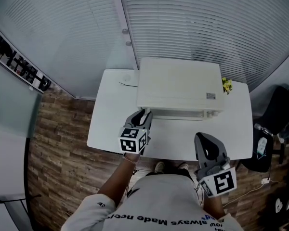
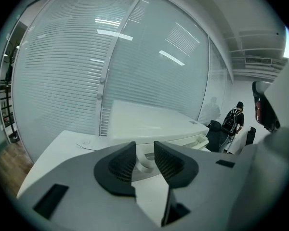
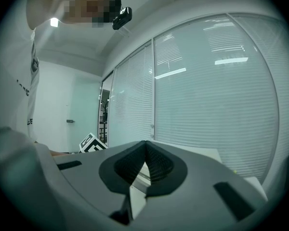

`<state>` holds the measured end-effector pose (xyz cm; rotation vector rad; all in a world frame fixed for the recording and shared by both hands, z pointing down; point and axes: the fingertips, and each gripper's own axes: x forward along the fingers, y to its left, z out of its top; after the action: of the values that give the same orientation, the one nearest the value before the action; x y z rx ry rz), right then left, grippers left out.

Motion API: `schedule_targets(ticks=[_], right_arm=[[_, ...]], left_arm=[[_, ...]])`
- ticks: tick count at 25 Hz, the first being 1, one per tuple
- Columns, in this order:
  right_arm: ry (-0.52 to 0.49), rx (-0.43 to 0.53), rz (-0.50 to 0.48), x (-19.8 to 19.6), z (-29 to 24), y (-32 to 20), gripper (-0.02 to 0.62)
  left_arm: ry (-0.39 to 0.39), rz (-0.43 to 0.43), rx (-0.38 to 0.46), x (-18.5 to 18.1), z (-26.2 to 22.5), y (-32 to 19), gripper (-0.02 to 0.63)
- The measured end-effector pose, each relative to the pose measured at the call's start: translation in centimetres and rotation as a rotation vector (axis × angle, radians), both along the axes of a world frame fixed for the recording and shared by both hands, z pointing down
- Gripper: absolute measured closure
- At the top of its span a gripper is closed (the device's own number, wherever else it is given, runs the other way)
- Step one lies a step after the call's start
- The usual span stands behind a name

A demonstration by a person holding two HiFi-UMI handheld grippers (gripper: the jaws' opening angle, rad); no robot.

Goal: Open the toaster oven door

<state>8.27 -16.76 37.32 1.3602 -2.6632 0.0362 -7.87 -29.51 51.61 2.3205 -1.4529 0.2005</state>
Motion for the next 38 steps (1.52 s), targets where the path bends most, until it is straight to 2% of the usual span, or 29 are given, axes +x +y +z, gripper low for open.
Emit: schedule_targets(ticks=[12, 24, 38], right_arm=[[-0.008, -0.01, 0.009, 0.1, 0.4, 0.0, 0.588], [-0.009, -0.009, -0.001, -0.5, 0.4, 0.7, 0.588], [-0.003, -0.005, -0.009, -0.6, 0.3, 1.9, 0.588]], left_arm=[[0.01, -0.01, -0.045, 0.1, 1.8, -0.9, 0.474], [0.03, 0.037, -0.09, 0.4, 2.3, -0.5, 0.477], [0.031, 0.045, -0.097, 0.5, 2.7, 1.0, 0.477]])
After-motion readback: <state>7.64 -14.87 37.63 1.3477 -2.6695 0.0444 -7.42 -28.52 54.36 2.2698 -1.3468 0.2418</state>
